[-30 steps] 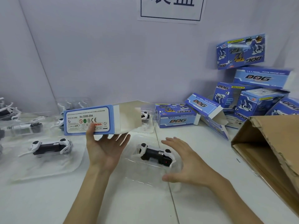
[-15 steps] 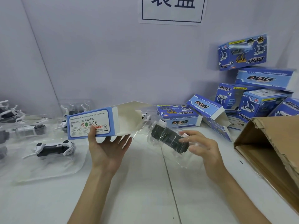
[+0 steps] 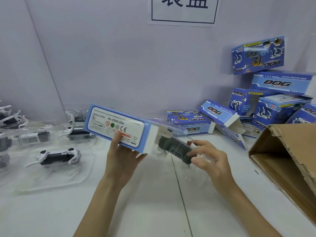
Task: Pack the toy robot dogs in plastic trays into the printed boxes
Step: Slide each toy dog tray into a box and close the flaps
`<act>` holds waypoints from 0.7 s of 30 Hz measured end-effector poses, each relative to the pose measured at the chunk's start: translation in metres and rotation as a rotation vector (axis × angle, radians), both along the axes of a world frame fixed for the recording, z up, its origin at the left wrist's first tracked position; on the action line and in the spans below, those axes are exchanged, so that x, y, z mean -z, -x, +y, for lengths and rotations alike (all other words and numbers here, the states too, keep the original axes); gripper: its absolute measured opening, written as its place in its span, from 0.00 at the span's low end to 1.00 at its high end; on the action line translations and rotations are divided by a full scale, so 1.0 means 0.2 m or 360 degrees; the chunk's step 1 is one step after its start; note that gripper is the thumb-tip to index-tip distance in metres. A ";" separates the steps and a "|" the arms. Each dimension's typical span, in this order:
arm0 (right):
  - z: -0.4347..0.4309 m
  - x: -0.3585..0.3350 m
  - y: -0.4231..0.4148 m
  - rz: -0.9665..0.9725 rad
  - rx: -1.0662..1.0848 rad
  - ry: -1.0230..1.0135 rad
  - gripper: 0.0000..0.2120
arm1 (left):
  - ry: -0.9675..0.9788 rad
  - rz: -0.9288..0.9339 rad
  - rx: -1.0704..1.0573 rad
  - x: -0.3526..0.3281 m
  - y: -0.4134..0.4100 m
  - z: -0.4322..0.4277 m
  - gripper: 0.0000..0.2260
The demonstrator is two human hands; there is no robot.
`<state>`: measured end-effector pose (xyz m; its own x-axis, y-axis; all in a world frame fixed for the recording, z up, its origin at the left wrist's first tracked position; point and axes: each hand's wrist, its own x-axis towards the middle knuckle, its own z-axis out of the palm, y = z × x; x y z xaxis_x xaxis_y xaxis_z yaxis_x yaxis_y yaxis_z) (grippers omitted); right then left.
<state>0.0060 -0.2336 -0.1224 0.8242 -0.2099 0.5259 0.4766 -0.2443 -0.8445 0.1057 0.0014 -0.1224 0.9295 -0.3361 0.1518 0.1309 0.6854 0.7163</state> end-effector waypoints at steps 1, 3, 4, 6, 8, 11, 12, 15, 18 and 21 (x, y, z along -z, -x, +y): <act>0.01 0.00 0.00 0.0011 -0.0003 0.0034 0.14 | -0.0045 -0.0047 -0.0015 -0.01 0.01 -0.01 0.26; 0.02 0.01 0.00 0.0012 -0.0020 0.0043 0.11 | -0.0109 -0.0115 -0.0021 -0.02 0.02 -0.04 0.29; 0.02 0.01 0.00 0.0000 -0.0014 0.0040 0.13 | -0.0123 -0.0128 -0.0012 -0.02 0.02 -0.05 0.27; 0.03 0.01 0.00 -0.0036 0.0041 0.0027 0.19 | -0.0167 -0.0130 -0.0003 -0.02 0.04 -0.08 0.25; 0.04 0.01 -0.01 -0.0083 0.0071 -0.0126 0.24 | -0.0237 -0.0124 0.0026 -0.01 0.05 -0.11 0.25; 0.02 0.01 -0.02 -0.0159 0.0061 -0.0482 0.21 | -0.0247 -0.0026 0.0062 0.02 0.08 -0.19 0.24; 0.00 0.01 -0.03 -0.0196 0.0006 -0.0604 0.15 | -0.0208 0.0042 0.0071 0.02 0.09 -0.21 0.25; -0.05 -0.01 -0.02 -0.0275 -0.0092 -0.0874 0.07 | 0.0012 0.0314 0.0143 0.03 0.11 -0.24 0.27; -0.06 -0.01 -0.01 -0.0320 0.0125 -0.0723 0.10 | 0.0293 0.0550 0.0263 0.03 0.13 -0.26 0.31; -0.05 0.01 -0.02 -0.0306 0.0335 -0.0208 0.15 | 0.0496 0.0665 0.0336 0.04 0.16 -0.29 0.32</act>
